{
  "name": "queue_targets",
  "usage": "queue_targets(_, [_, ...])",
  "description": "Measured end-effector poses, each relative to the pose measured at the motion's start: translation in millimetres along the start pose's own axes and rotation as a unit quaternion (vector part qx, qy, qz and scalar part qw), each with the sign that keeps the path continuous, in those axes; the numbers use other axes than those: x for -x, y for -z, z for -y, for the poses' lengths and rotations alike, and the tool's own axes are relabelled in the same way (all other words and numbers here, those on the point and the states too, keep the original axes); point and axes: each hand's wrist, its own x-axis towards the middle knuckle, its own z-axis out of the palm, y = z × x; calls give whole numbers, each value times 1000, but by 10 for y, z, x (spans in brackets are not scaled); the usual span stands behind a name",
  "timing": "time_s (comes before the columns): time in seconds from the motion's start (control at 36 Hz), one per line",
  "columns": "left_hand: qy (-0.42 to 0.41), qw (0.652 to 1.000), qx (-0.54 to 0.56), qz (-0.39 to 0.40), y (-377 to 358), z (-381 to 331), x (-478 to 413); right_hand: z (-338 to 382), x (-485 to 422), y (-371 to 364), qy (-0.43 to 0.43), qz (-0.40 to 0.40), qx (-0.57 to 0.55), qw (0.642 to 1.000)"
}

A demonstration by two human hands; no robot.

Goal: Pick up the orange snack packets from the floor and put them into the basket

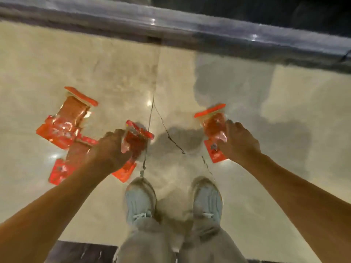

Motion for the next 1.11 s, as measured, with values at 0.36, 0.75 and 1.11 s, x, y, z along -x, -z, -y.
queue_targets(0.36, [128,985,48,-108,-538,165,-564,-120,-514,-583,-117,-71,-238,962])
queue_targets(0.75, [-122,964,188,-146,1698,-794,1026,48,864,1502,-22,-154,-263,952])
queue_targets(1.11, [-308,915,111,-236,4889,-2433,4478,-201,4051,5234,44,-306,-200,930])
